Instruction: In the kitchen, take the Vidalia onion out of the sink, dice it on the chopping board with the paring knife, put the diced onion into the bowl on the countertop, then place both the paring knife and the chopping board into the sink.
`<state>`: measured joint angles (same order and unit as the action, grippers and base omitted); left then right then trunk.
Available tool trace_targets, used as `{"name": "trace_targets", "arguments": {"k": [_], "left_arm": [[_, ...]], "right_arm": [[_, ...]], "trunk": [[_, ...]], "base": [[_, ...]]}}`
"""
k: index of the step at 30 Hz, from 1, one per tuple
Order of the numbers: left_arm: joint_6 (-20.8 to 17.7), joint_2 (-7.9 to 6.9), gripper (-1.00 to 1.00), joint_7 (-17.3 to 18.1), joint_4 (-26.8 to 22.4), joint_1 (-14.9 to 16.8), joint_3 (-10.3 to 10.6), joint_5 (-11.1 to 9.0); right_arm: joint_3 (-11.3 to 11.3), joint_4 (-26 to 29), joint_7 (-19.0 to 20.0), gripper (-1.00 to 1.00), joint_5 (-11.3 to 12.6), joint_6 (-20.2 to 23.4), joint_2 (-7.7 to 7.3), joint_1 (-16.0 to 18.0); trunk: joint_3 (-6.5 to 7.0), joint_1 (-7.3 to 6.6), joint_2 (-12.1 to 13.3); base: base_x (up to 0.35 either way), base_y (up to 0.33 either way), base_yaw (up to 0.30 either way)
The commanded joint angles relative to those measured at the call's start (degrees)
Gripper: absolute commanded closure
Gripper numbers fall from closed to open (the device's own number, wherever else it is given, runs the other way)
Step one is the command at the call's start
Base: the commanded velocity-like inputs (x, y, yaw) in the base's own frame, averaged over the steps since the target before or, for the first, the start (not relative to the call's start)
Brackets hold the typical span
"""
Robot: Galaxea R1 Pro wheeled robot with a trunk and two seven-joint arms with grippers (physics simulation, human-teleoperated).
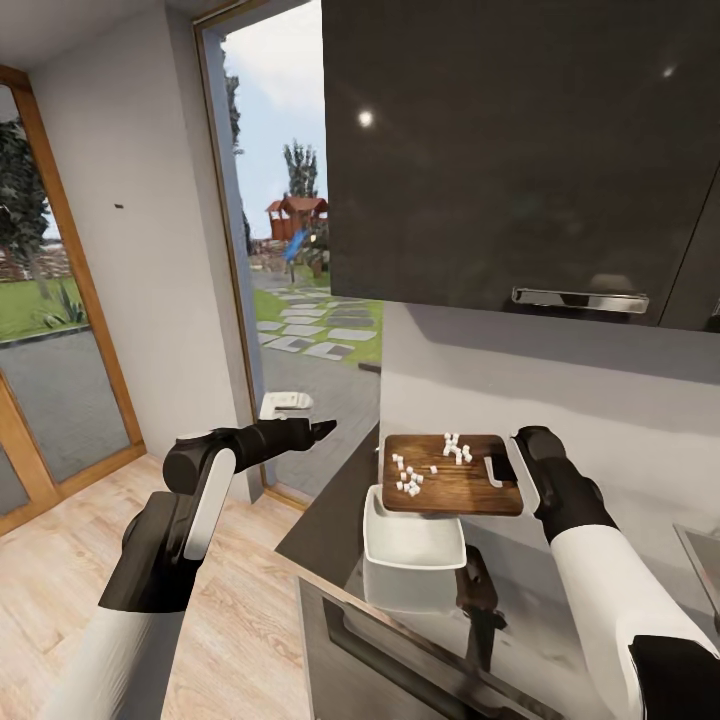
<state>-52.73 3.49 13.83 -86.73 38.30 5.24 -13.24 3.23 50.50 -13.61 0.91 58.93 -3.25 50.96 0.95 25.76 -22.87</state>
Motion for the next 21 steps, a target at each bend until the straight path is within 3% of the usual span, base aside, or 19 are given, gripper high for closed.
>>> {"name": "trace_targets", "arguments": {"k": [1,21], "left_arm": [[-0.25,0.03,-1.00,0.23,-0.02,0.02,-0.06,0.12],[-0.18,0.03,-1.00,0.23,0.07,0.02,-0.06,0.12]], "right_arm": [[0.02,0.04,-0.10,1.00,0.17,0.07,0.00,0.01],[0.02,0.04,-0.10,1.00,0.14,-0.13,-0.18,0.01]], "trunk": [[-0.03,0.02,-0.05],[-0.03,0.02,-0.05]], "base": [[0.000,0.000,0.000],[-0.032,0.000,0.000]]}}
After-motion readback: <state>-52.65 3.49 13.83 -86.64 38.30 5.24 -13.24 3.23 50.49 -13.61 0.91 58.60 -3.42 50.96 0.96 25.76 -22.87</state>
